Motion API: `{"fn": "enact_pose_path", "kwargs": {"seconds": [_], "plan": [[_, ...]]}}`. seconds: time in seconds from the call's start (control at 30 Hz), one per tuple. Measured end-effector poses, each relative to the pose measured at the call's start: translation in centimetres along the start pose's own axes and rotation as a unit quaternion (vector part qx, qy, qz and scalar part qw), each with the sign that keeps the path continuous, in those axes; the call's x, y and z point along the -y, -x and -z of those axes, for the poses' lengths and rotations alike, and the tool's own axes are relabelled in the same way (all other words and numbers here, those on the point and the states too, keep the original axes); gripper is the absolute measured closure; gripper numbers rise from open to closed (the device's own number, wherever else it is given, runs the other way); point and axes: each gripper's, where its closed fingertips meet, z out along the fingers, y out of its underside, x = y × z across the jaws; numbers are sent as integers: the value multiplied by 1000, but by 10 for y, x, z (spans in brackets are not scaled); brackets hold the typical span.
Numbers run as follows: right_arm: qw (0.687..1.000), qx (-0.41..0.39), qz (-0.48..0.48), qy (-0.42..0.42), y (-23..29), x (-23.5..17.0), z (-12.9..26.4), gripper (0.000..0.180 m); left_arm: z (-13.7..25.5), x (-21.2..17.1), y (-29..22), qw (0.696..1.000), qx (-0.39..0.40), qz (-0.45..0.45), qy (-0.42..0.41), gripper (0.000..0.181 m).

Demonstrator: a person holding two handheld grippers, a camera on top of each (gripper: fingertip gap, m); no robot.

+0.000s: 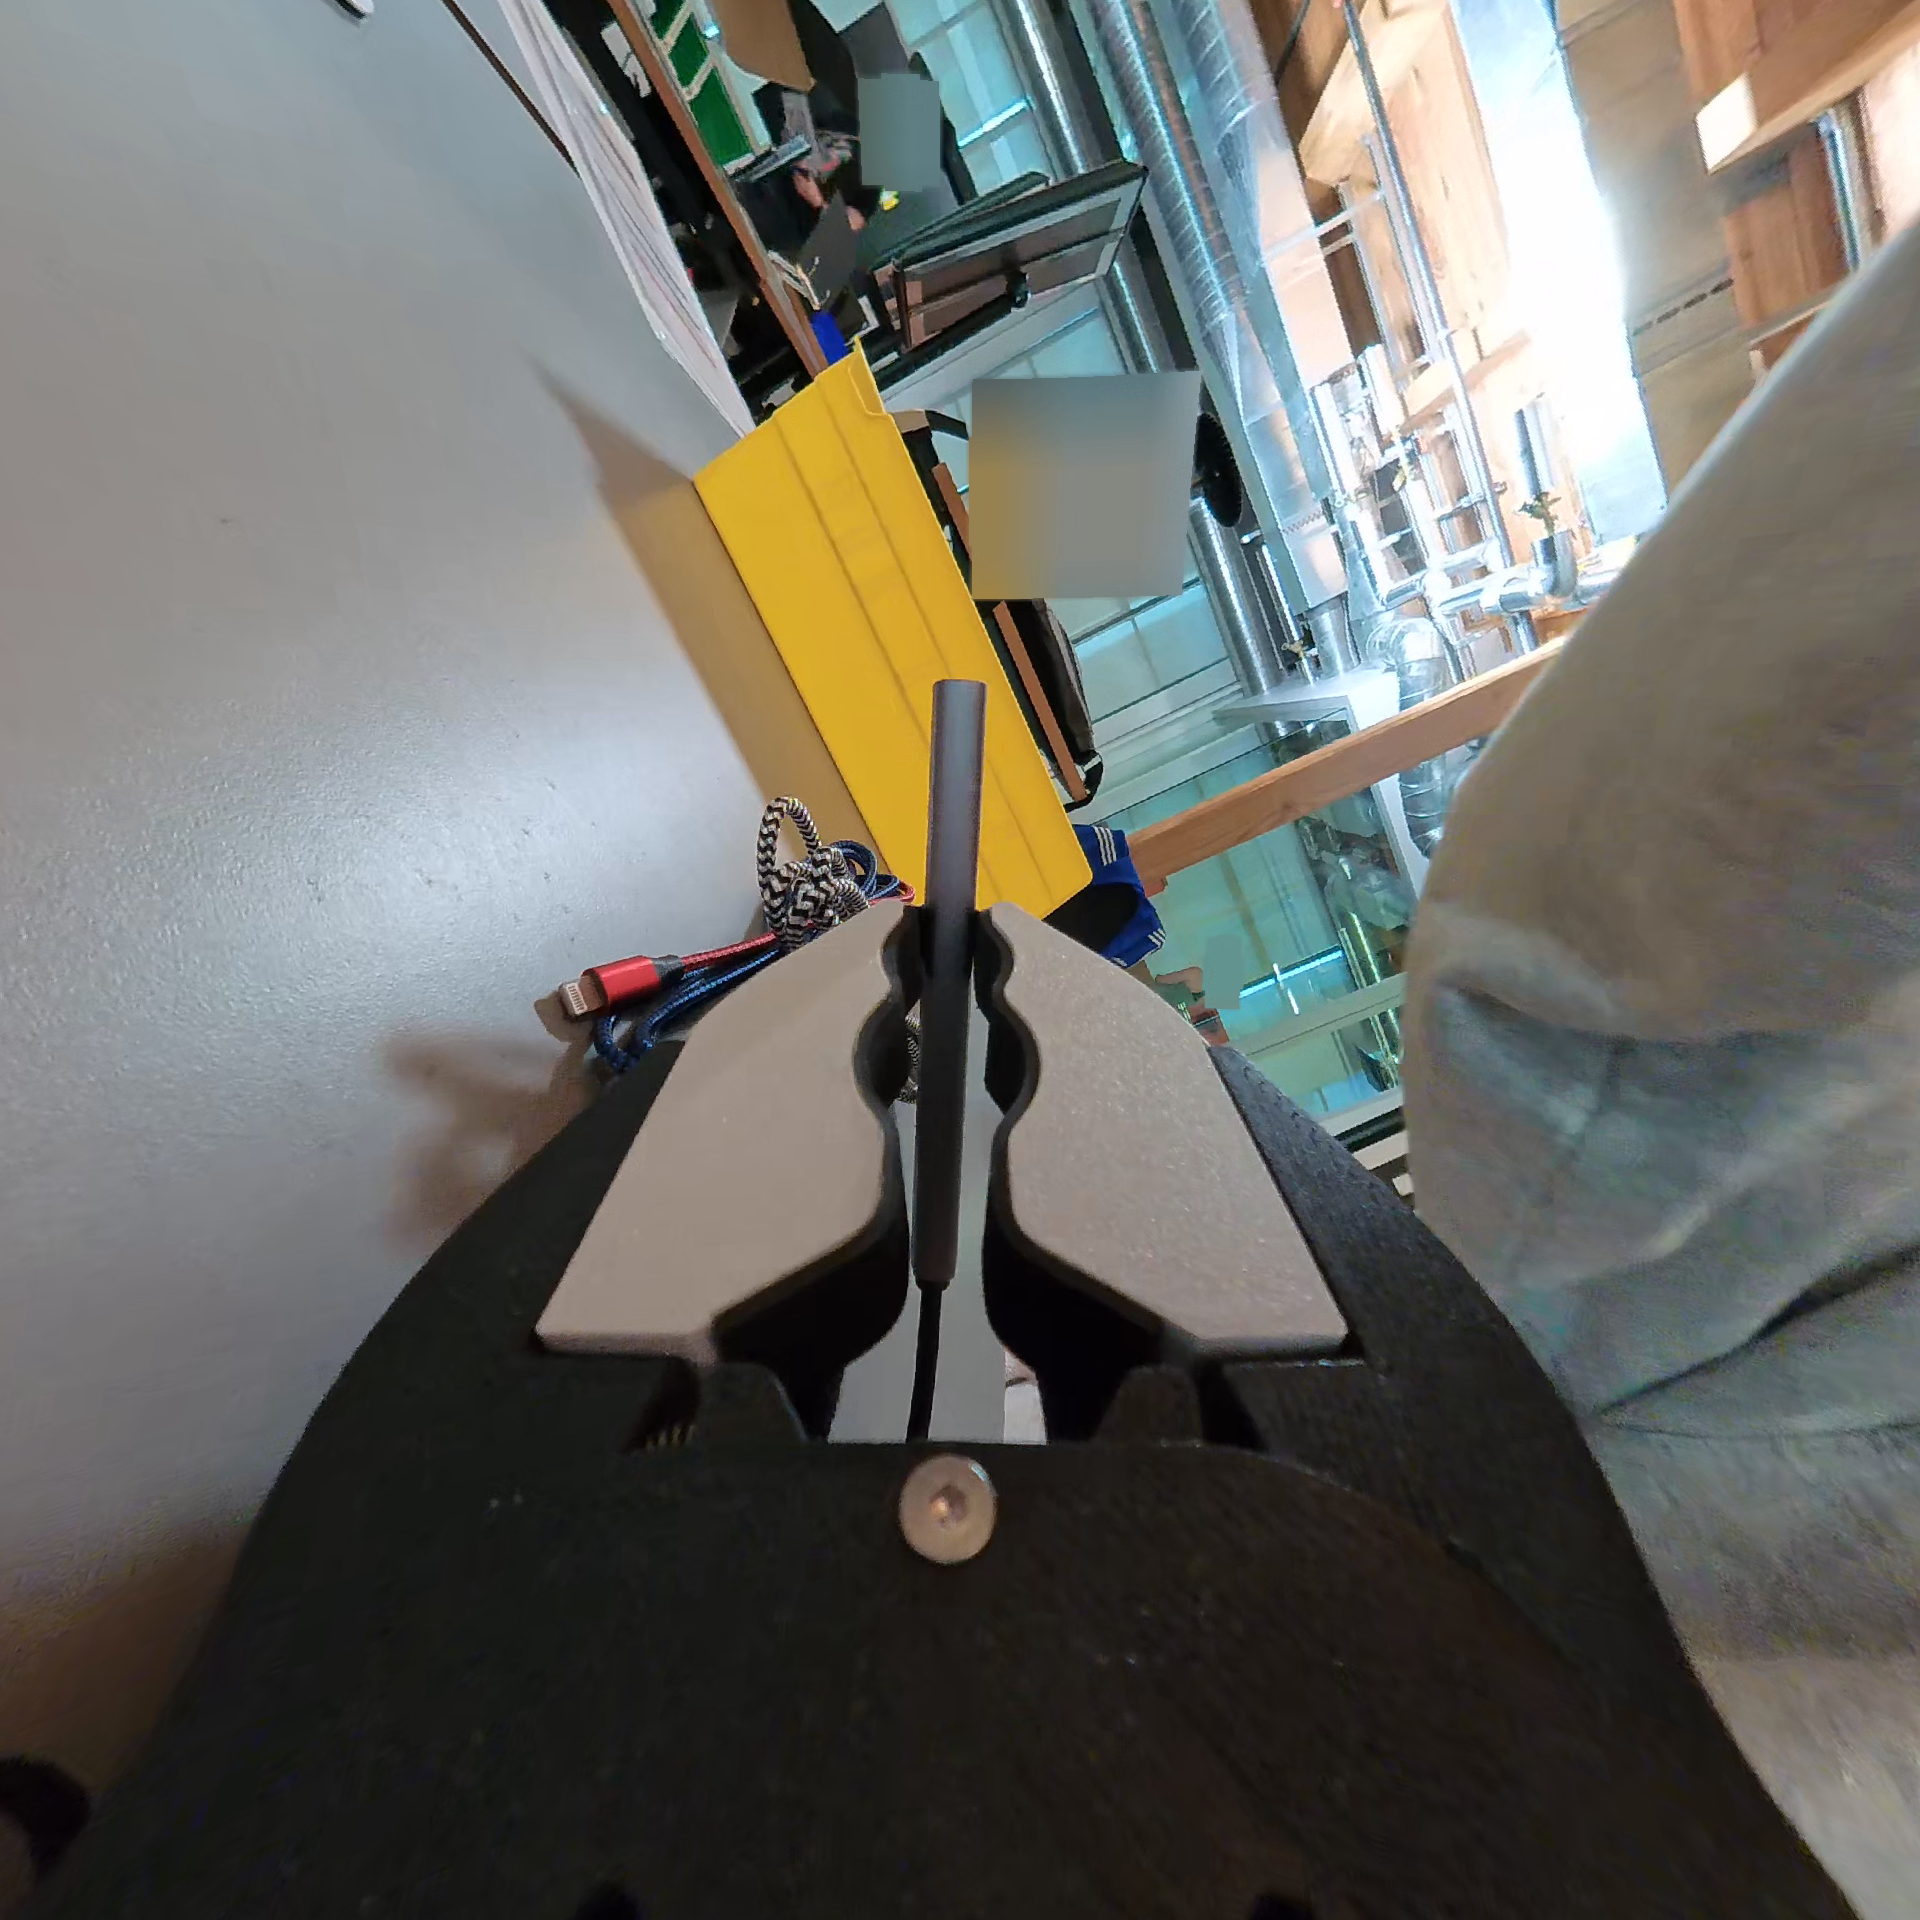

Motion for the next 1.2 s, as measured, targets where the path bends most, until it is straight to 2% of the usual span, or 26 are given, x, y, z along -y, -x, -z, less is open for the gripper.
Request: {"fn": "enact_pose_path", "kwargs": {"seconds": [0.07, 0.13, 0.3, 0.43, 0.57, 0.7, 0.83, 0.87, 1.07, 1.1, 1.2], "plan": [[999, -36, -16, -15, -16, -27, 45, 163, 0, 0, 0, 1000, 1, -1, -1, 172], [996, -63, -61, -19, -33, -70, 80, 163, -2, 1, 1, 1000, 2, -1, -3, 172], [967, -145, -211, -10, -77, -218, 137, 163, -7, 0, 2, 1000, 6, -14, 5, 172], [929, -215, -300, 22, -100, -325, 159, 162, -12, -5, 1, 999, 10, -27, 17, 172], [910, -232, -335, 72, -101, -391, 156, 162, -14, -8, 0, 999, 9, -31, 29, 172], [907, -220, -354, 62, -100, -413, 141, 159, -13, -10, -1, 999, 0, -23, 34, 172], [915, -199, -350, 3, -96, -408, 140, 123, -13, -13, -3, 999, -11, -15, 45, 172], [917, -207, -340, -15, -96, -407, 146, 122, -13, -14, -3, 999, -13, -14, 47, 172], [900, -267, -316, -142, -79, -411, 192, 139, -13, -15, -4, 998, -20, -2, 53, 172], [893, -262, -324, -169, -72, -409, 193, 146, -13, -14, -3, 998, -20, 1, 52, 172], [902, -202, -326, -199, -48, -397, 177, 148, -13, -13, -2, 999, -18, 5, 49, 172]]}}
